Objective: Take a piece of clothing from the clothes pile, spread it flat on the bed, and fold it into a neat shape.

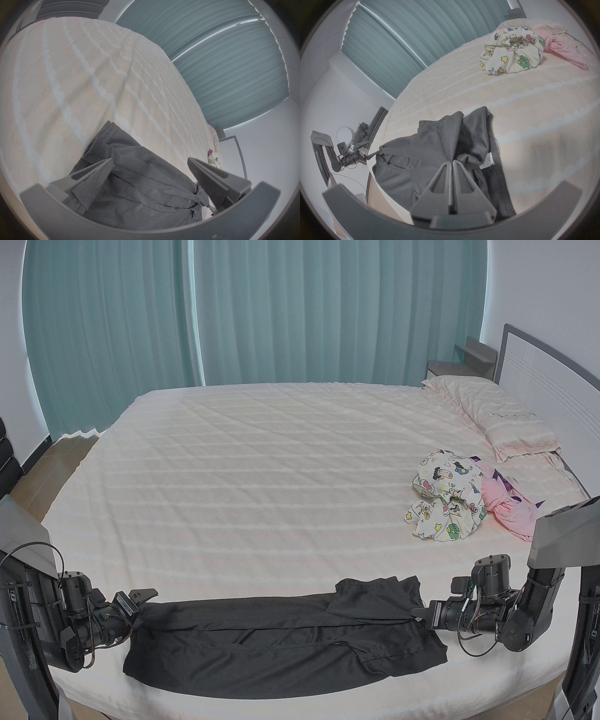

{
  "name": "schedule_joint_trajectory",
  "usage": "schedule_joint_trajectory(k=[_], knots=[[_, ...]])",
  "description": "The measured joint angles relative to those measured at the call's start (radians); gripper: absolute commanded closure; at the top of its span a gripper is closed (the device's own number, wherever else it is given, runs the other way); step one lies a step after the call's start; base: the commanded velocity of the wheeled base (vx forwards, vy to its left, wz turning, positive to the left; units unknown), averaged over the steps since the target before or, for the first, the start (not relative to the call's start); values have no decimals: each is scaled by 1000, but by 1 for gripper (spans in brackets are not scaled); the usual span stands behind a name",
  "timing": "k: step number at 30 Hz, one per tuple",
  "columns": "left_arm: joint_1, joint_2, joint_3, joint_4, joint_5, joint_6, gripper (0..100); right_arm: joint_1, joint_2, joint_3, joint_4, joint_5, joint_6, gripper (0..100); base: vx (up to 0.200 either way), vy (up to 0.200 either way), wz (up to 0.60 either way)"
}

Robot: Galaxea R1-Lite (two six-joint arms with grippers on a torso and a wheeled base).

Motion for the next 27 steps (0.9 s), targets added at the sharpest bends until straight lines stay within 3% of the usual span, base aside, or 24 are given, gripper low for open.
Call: schedule_joint_trajectory(k=[8, 9, 27], knots=[[0, 0, 0, 0, -1, 0, 0, -31, 9, -1, 48, -1, -47, 100, 0, 0, 0], [0, 0, 0, 0, 0, -1, 0, -32, 11, -1, 48, 0, -51, 0, 0, 0, 0], [9, -66, 93, 0, 0, -1, 0, -49, -8, -1, 17, -5, -48, 0, -11, 0, 0]])
